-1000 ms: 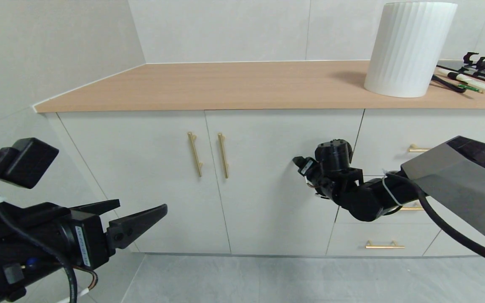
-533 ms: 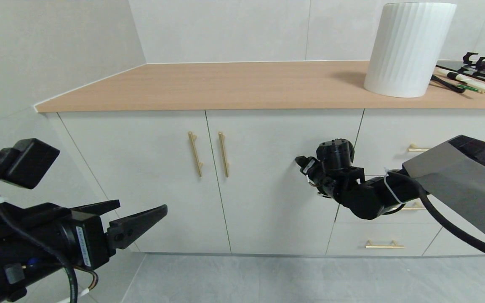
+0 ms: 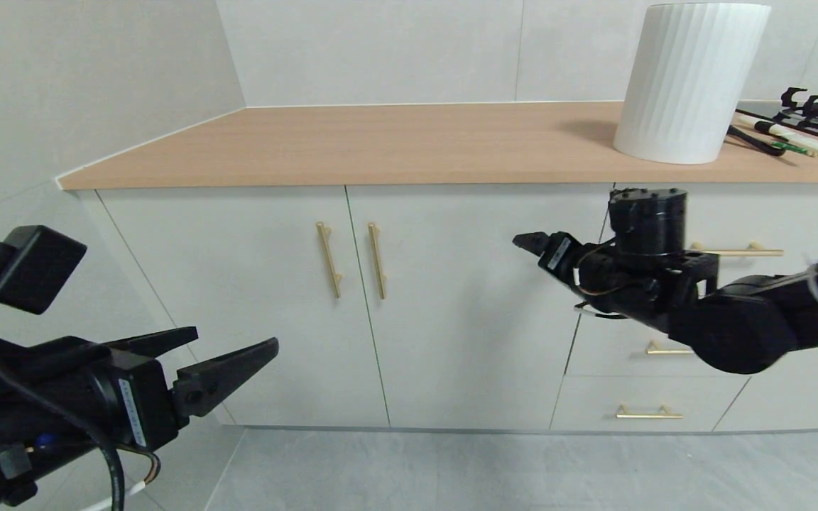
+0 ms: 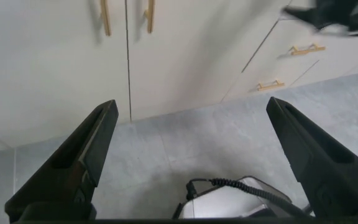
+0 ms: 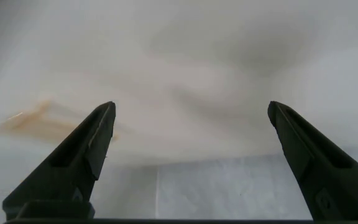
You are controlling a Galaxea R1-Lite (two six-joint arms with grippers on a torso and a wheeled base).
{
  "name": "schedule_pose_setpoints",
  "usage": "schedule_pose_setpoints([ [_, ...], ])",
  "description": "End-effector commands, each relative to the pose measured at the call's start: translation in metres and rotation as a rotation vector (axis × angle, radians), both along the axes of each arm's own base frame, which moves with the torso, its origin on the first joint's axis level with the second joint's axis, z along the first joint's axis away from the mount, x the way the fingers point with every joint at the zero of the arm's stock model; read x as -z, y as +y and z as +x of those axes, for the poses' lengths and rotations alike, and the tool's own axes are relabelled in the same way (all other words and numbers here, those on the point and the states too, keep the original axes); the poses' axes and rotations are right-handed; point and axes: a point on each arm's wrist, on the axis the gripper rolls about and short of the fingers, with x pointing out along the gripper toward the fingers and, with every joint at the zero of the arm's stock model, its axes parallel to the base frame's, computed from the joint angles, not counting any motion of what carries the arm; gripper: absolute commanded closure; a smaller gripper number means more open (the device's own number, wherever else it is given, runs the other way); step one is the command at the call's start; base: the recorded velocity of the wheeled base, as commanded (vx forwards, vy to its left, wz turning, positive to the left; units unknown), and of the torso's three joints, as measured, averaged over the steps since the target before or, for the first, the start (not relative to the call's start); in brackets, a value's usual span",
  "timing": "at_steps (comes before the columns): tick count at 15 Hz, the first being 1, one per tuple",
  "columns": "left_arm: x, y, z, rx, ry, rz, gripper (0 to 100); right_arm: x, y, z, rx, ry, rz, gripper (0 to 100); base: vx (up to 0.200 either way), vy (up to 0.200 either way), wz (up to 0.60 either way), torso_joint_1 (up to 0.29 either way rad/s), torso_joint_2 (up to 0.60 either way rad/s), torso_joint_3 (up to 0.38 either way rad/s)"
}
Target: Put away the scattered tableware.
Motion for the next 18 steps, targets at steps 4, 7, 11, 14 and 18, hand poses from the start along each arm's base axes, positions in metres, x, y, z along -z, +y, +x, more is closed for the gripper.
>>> schedule_pose_setpoints([
  [4,-0.015,0.029,-0.038,-0.047,-0.193,-0.019,0,-0.073,-0.069,-0.138,-0.013,-0.328,-0.248,0,0.0,0.0,0.0,0.0,0.0,0.0],
  [7,-0.004,0.048,-0.081,-0.011,-0.3,-0.043,0,-0.081,-0.131,-0.213,0.212,-0.479,-0.365,0,0.0,0.0,0.0,0.0,0.0,0.0],
  [11,0.021,0.074,-0.143,-0.04,-0.421,-0.085,0,-0.053,-0.185,-0.33,0.389,-0.463,-0.563,0,0.0,0.0,0.0,0.0,0.0,0.0],
  [14,0.041,0.081,-0.171,-0.086,-0.425,-0.071,0,-0.015,-0.193,-0.39,0.483,-0.452,-0.643,0,0.0,0.0,0.0,0.0,0.0,0.0],
  [18,0.064,0.079,-0.18,-0.195,-0.427,-0.017,0,0.004,-0.189,-0.399,0.651,-0.356,-0.667,0,0.0,0.0,0.0,0.0,0.0,0.0],
])
